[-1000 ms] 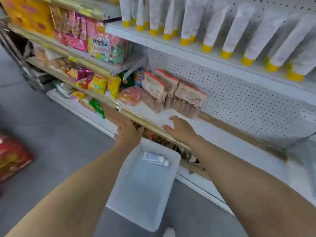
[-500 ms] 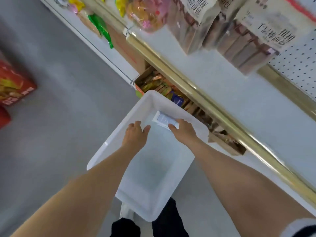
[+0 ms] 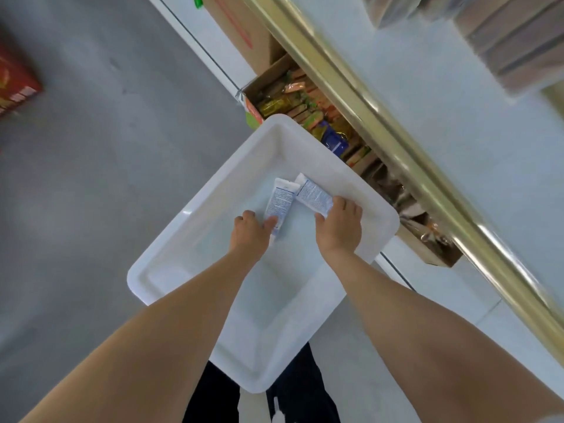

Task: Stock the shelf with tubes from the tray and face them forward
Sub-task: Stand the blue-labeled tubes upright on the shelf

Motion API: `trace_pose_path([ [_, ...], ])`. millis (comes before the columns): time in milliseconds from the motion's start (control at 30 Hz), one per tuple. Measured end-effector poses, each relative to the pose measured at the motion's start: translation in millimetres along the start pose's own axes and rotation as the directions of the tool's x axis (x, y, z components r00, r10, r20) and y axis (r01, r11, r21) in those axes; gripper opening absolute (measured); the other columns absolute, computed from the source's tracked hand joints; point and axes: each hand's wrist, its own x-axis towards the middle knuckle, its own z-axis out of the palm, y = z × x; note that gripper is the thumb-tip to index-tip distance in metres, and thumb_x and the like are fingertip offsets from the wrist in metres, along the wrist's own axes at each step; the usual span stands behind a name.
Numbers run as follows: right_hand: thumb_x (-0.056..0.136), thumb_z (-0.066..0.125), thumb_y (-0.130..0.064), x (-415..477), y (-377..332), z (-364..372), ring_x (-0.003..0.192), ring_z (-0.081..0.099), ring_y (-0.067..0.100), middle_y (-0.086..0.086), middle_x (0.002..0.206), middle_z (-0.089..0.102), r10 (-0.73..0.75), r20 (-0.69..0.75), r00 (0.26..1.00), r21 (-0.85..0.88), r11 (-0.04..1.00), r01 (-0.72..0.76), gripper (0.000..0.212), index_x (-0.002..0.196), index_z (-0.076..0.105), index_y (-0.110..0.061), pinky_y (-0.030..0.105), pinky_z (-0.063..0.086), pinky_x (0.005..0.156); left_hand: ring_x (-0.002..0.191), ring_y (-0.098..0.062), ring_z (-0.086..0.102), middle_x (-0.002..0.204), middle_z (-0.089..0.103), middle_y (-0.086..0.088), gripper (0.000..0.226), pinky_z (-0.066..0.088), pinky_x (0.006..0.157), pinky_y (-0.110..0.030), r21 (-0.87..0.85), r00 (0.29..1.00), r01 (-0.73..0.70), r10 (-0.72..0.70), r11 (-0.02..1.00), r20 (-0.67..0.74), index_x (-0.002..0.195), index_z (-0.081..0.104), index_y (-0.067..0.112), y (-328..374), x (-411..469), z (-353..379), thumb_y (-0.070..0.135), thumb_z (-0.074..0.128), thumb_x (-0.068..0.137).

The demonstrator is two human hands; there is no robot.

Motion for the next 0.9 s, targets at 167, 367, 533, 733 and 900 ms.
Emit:
trace_pose_path([
  [167,0.084,0.071,-0.041,3,3,20,0.114,0.054,0.033,0.014,0.121,0.059,0.099,0.212,0.972,0.068,0.991,-0.116,0.051,0.119,0.057,-0.006,0.035,0.047,0.081,0.112,-0.034,0.055,0.122,0.052,-0.013,0.057,0.047,0.088,-0.041,0.037,0.998,0.032,-0.03,0.999,-0.064,0.119,0.048,0.01,2,12,14,0.046,0.068,0.081],
  [367,0.071,0.083,-0.042,-32,2,46,0.086,0.069,0.025,0.009,0.106,0.07,0.239,0.628,0.741,0.46,0.654,-0.601,0.057,0.112,0.064,-0.006,0.031,0.057,0.062,0.088,-0.027,0.062,0.099,0.064,-0.005,0.06,0.05,0.071,-0.032,-0.138,0.986,0.152,-0.139,0.979,0.095,0.108,0.057,0.01,-10,6,26,0.048,0.08,0.067],
  [533,0.084,0.075,-0.029,-66,2,19,0.076,0.064,0.019,0.007,0.097,0.069,0.211,0.689,0.694,0.61,0.349,-0.712,0.02,0.094,0.065,-0.014,0.026,0.051,0.062,0.078,-0.026,0.061,0.089,0.065,-0.009,0.029,0.05,0.074,-0.032,-0.484,0.941,0.317,-0.206,0.816,0.269,0.094,0.065,0.012,-29,-24,8,0.037,0.074,0.082],
  [733,0.085,0.074,-0.028,-121,-5,-68,0.081,0.061,0.019,0.007,0.095,0.066,0.186,0.605,0.774,0.747,0.203,-0.633,0.016,0.09,0.064,-0.017,0.035,0.051,0.078,0.077,-0.022,0.058,0.102,0.066,-0.01,0.024,0.042,0.063,-0.027,-0.534,0.966,0.198,-0.07,0.822,0.251,0.092,0.061,0.019,-20,-93,-46,0.042,0.067,0.086],
  [900,0.086,0.073,-0.037,-195,-9,-157,0.081,0.063,0.016,0.0,0.09,0.071,0.182,0.488,0.854,0.862,0.051,-0.503,0.026,0.103,0.065,-0.019,0.031,0.052,0.079,0.076,-0.018,0.051,0.094,0.065,-0.005,0.036,0.037,0.062,-0.027,-0.503,0.949,0.048,0.118,0.863,0.292,0.091,0.062,0.019,25,-187,-89,0.055,0.061,0.086],
])
